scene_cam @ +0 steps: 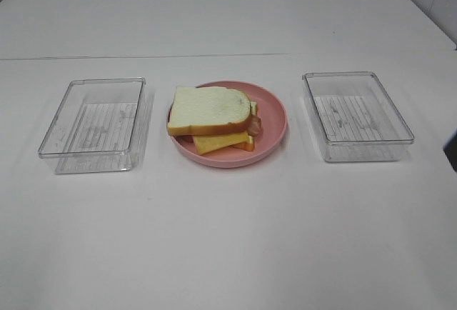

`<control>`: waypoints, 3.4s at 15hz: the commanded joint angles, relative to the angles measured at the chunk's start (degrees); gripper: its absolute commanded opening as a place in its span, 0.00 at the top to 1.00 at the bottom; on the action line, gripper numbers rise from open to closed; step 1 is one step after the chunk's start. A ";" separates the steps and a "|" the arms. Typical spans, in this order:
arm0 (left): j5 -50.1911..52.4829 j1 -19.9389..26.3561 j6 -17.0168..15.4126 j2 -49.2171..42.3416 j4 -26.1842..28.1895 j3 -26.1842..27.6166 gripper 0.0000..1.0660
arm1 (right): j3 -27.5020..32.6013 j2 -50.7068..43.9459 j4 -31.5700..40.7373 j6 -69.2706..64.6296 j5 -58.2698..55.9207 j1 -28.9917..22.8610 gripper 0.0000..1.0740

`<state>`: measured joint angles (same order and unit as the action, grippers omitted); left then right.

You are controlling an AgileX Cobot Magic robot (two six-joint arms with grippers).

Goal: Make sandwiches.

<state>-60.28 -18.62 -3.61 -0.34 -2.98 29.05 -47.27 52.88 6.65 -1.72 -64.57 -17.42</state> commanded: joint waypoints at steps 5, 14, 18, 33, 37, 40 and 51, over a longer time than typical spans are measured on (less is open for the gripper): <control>0.69 0.00 4.70 -1.15 2.18 -0.40 0.28 | 16.44 -27.04 -4.47 0.06 0.00 0.06 0.29; 0.69 0.00 4.47 -1.15 2.23 -0.40 0.28 | 18.33 -44.06 -3.72 5.27 3.72 0.06 0.29; 0.74 0.00 4.70 -1.15 2.23 -0.40 0.28 | 18.33 -44.06 -3.72 5.27 3.72 0.06 0.29; 0.74 17.36 4.70 -1.32 2.23 -0.40 0.28 | 18.33 -54.32 -3.27 5.27 3.72 21.54 0.29; 0.74 17.99 4.70 -1.43 2.23 -0.40 0.28 | 18.33 -53.69 -3.09 5.27 3.78 21.37 0.29; 0.74 17.99 4.70 -1.43 2.23 -0.40 0.28 | 18.33 -53.63 -3.09 5.27 3.78 21.37 0.29; 0.74 17.99 4.70 -1.15 3.55 -0.40 0.28 | 18.33 -53.63 -3.09 5.27 3.78 21.37 0.29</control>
<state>-60.16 -0.63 1.09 -0.34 1.38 28.99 -28.99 -0.40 3.78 3.04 -61.54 3.55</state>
